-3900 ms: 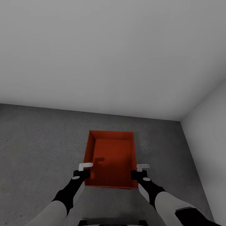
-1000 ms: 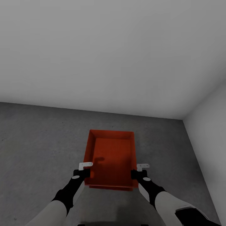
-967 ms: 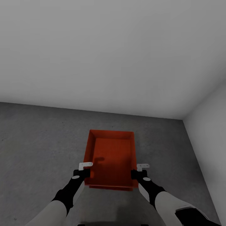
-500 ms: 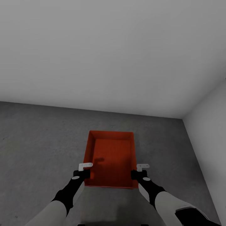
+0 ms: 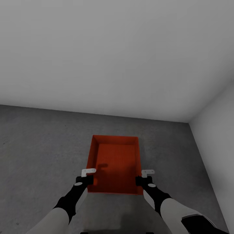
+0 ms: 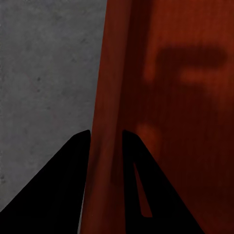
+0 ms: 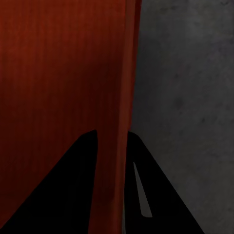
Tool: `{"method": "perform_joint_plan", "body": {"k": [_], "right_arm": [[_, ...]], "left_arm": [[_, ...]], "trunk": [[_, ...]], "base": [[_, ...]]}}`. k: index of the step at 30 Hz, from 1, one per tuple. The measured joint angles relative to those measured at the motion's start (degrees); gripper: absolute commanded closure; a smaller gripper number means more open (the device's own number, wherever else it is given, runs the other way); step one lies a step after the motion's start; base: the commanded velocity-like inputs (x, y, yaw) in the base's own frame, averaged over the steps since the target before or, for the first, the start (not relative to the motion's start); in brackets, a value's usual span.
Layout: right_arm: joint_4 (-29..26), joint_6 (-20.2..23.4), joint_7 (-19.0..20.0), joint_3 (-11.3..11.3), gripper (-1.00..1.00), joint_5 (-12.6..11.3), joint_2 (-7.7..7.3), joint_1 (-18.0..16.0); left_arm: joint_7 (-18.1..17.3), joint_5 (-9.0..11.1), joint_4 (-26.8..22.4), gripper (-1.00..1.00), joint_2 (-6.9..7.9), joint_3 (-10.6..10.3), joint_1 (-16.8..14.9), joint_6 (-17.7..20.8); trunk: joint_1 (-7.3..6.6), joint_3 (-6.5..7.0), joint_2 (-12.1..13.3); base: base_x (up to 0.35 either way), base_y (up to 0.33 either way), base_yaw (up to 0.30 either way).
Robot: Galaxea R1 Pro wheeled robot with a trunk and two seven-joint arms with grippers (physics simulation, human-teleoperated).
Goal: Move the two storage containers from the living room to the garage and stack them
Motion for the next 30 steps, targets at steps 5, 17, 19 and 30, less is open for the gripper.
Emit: {"method": "perform_joint_plan", "body": {"k": [5, 17, 19, 30], "right_arm": [[0.0, -0.2, 0.01, -0.08, 1.0, 0.0, -0.01, 0.0], [0.0, -0.14, 0.07, -0.08, 1.0, 0.0, -0.05, 0.0], [0.0, -0.18, 0.05, -0.08, 1.0, 0.0, -0.02, 0.0], [0.01, -0.64, 0.02, -0.27, 1.0, -0.02, 0.05, 0.01]], "left_arm": [[0.07, -0.16, -0.17, 1.0, -0.05, -0.01, 0.0, -0.01], [0.11, -0.13, -0.13, 1.0, -0.08, 0.0, 0.01, 0.0], [0.05, -0.14, -0.15, 1.0, -0.04, 0.0, 0.0, 0.0], [-0.04, -0.46, -0.58, 1.0, 0.0, 0.03, 0.0, 0.06]], "trunk": [[0.0, 0.0, 0.0], [0.21, -0.17, -0.39], [0.65, -0.53, -1.19], [0.66, -0.54, -1.2]], "base": [[0.0, 0.0, 0.0], [0.0, 0.0, 0.0], [0.0, 0.0, 0.0], [0.0, 0.0, -0.066]]}}
